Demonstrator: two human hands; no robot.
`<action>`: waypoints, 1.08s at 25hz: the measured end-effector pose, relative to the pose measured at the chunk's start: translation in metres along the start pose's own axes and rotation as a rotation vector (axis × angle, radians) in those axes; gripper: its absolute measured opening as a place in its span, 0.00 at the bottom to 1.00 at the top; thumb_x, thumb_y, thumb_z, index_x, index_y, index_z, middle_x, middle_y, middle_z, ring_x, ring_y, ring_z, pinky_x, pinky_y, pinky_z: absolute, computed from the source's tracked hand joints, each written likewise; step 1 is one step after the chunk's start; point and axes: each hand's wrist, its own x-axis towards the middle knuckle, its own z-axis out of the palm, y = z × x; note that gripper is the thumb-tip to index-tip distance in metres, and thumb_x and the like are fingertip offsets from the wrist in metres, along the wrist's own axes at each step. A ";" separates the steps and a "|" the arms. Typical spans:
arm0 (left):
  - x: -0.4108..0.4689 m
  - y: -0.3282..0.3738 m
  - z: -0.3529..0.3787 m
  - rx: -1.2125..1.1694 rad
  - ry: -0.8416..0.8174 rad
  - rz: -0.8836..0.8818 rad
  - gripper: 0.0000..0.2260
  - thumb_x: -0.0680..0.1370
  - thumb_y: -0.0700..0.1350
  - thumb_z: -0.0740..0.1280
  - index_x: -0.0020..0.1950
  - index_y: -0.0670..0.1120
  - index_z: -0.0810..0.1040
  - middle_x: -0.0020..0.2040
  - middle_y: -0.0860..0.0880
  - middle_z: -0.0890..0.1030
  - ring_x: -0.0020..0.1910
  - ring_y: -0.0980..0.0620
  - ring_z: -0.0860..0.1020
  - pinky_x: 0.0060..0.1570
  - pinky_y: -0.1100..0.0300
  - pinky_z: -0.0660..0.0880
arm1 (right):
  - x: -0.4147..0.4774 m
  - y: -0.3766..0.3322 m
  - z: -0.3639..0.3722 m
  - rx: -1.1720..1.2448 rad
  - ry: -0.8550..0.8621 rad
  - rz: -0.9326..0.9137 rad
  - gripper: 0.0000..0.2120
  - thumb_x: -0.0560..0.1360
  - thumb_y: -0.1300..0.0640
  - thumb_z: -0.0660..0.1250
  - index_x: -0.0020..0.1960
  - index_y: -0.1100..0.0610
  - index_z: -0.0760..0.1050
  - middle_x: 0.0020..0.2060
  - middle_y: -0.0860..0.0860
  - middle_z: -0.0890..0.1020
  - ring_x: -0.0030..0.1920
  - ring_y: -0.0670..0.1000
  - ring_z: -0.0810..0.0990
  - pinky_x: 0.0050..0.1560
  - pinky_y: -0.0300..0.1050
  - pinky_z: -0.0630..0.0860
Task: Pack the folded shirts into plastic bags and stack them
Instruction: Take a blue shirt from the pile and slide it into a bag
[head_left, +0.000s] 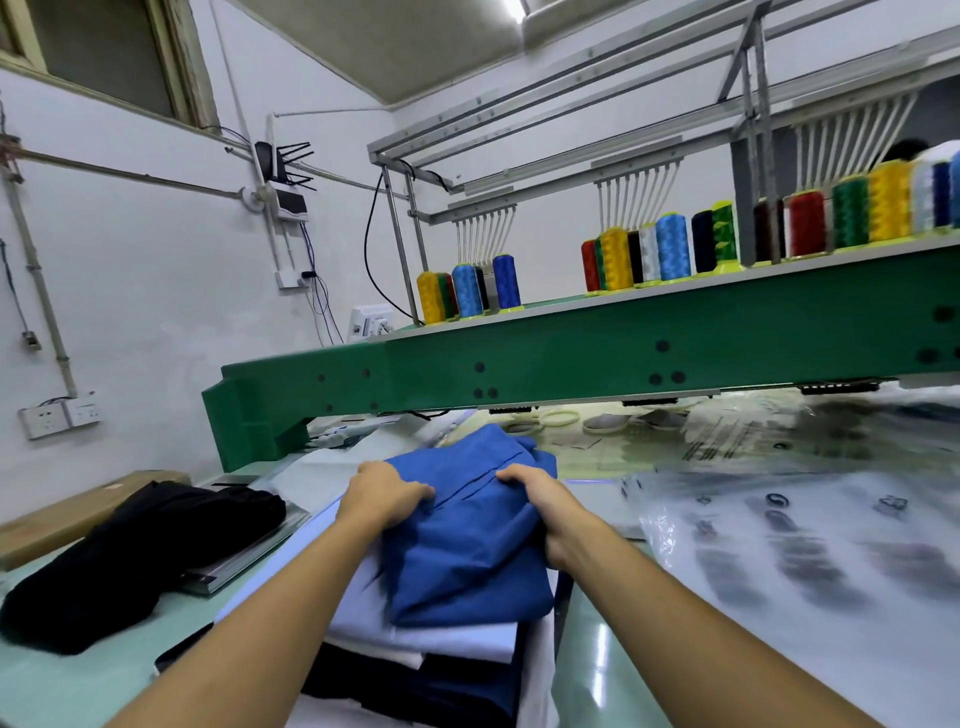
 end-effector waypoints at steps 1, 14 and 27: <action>0.004 0.001 -0.002 -0.040 -0.025 0.019 0.14 0.73 0.51 0.74 0.41 0.42 0.74 0.43 0.45 0.76 0.41 0.44 0.74 0.34 0.56 0.66 | 0.002 0.000 -0.001 -0.009 0.002 -0.008 0.19 0.68 0.51 0.73 0.58 0.56 0.82 0.47 0.55 0.87 0.51 0.57 0.86 0.55 0.50 0.81; 0.010 0.034 0.014 -0.643 -0.186 -0.012 0.21 0.74 0.47 0.73 0.60 0.39 0.72 0.54 0.43 0.81 0.51 0.46 0.82 0.48 0.54 0.79 | 0.006 0.005 -0.006 -0.011 -0.011 -0.190 0.12 0.70 0.62 0.70 0.54 0.56 0.80 0.44 0.57 0.87 0.42 0.55 0.86 0.37 0.44 0.79; -0.010 0.063 0.003 -1.162 -0.495 0.039 0.14 0.76 0.50 0.64 0.51 0.41 0.82 0.41 0.40 0.84 0.37 0.44 0.82 0.40 0.54 0.77 | -0.026 -0.024 -0.035 0.150 -0.213 -0.135 0.18 0.71 0.44 0.73 0.52 0.57 0.87 0.54 0.59 0.85 0.51 0.58 0.86 0.47 0.48 0.81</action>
